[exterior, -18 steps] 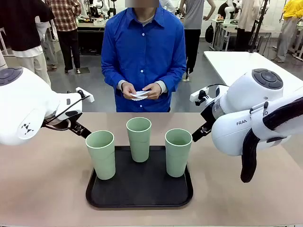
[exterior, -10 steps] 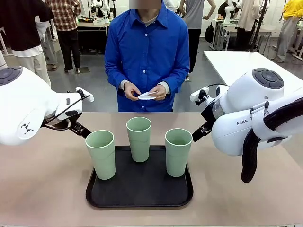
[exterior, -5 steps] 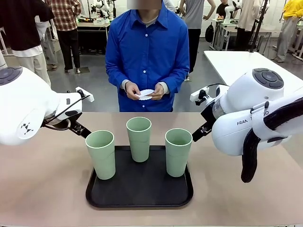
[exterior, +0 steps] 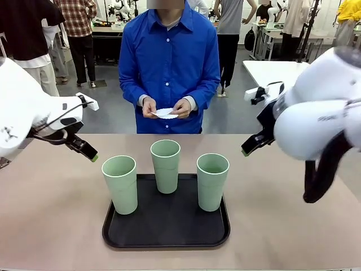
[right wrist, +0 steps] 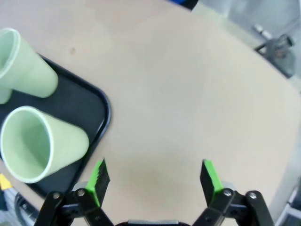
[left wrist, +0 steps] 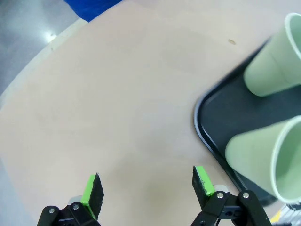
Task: Place coasters on the table and set cups on them.
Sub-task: Pick up one Reusable plastic cup and place it on a coaster set by the human.
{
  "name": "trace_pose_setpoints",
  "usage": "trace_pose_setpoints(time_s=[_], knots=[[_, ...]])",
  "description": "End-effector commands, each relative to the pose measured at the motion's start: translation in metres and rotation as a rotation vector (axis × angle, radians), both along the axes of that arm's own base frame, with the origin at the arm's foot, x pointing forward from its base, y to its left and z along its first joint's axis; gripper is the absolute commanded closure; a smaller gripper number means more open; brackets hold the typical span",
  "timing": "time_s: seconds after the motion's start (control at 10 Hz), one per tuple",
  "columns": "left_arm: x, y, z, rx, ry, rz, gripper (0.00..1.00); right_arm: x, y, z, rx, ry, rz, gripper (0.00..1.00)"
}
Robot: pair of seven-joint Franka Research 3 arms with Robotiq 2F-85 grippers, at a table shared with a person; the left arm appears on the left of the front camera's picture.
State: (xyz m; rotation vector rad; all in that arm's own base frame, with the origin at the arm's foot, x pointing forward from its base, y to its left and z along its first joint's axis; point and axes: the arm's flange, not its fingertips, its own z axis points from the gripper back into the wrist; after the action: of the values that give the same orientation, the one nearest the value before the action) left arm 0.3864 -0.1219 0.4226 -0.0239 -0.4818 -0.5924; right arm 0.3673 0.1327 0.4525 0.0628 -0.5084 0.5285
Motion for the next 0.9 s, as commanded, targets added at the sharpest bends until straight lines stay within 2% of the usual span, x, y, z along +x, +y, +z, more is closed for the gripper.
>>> trace_pose_setpoints(time_s=[0.0, 0.1, 0.2, 0.3, 0.4, 0.5, 0.6, 0.8], knots=[[-0.042, 0.007, 0.027, -0.042, 0.134, -0.055, 0.00, -0.067, -0.010, 0.025, 0.027, 0.099, -0.012, 0.00], [-0.064, 0.003, 0.039, -0.019, 0.165, -0.055, 0.00, -0.098, -0.010, 0.031, 0.019, 0.145, -0.004, 0.00], [-0.081, -0.003, 0.049, 0.013, 0.168, -0.050, 0.00, -0.115, -0.014, 0.024, 0.026, 0.193, -0.012, 0.00], [-0.094, -0.010, 0.059, 0.038, 0.168, -0.055, 0.00, -0.121, -0.020, 0.015, 0.061, 0.209, -0.026, 0.00], [-0.105, -0.017, 0.064, 0.053, 0.157, 0.011, 0.00, -0.125, -0.024, 0.006, 0.043, 0.214, -0.028, 0.00], [-0.111, -0.023, 0.058, 0.047, 0.120, 0.039, 0.00, -0.084, -0.007, 0.057, 0.016, 0.186, 0.000, 0.00], [-0.085, -0.014, 0.066, 0.033, 0.172, -0.063, 0.00, -0.084, -0.007, 0.057, 0.016, 0.186, 0.000, 0.00], [-0.085, -0.014, 0.066, 0.033, 0.172, -0.063, 0.00, -0.084, -0.007, 0.057, 0.016, 0.186, 0.000, 0.00]])
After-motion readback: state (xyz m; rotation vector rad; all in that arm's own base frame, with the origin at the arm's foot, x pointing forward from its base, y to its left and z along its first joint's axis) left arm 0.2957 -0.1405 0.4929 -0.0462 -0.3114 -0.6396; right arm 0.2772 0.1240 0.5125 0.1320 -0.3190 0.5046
